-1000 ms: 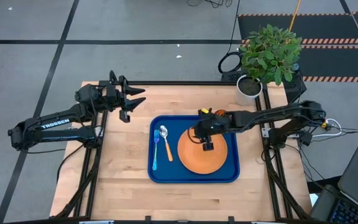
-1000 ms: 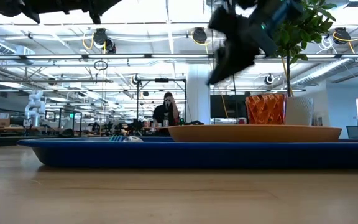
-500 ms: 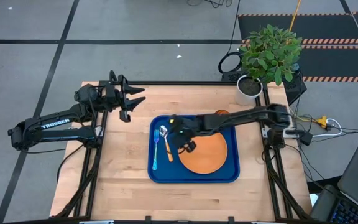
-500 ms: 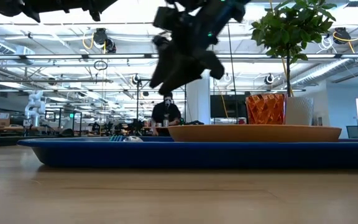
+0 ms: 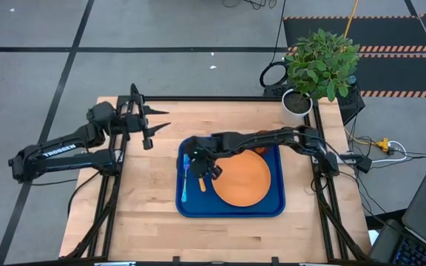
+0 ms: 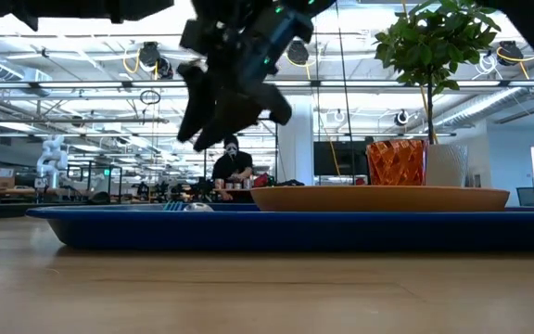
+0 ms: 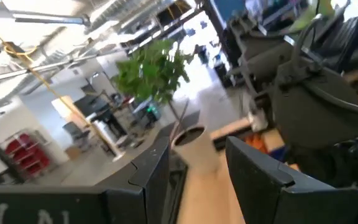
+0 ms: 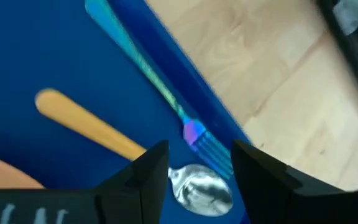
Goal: Pick and place plate/cup/fork/spoon on tray
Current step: Adjust the orange spoon on the blue tray
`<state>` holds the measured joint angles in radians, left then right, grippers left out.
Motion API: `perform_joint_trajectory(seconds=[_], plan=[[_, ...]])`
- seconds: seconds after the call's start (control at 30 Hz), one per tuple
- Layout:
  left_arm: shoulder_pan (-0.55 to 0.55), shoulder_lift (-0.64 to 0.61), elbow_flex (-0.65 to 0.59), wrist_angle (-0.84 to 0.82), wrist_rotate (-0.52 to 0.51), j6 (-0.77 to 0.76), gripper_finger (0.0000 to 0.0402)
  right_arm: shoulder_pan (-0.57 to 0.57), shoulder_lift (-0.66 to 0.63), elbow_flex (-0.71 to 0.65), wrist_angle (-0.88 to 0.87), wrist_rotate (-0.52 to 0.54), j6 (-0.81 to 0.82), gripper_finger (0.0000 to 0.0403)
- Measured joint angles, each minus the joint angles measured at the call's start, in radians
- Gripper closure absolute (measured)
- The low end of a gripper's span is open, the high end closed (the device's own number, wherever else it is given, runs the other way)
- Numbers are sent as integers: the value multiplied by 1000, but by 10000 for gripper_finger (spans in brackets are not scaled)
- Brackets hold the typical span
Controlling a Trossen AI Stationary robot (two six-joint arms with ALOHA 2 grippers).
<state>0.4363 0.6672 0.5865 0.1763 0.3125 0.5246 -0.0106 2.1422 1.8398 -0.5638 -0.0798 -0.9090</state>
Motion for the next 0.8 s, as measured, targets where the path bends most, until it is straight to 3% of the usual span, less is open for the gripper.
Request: perform_joint_trajectory(seconds=[0.27, 0.43, 0.8], plan=[[0, -16, 0, -46, -129, 74, 240, -17, 100, 82, -101, 29, -133, 234], [1, -16, 0, -45, -139, 99, 240, -10, 115, 82, -136, 74, -236, 247], [1, -16, 0, -24, -139, 54, 240, 27, 113, 51, -151, 49, -487, 277]])
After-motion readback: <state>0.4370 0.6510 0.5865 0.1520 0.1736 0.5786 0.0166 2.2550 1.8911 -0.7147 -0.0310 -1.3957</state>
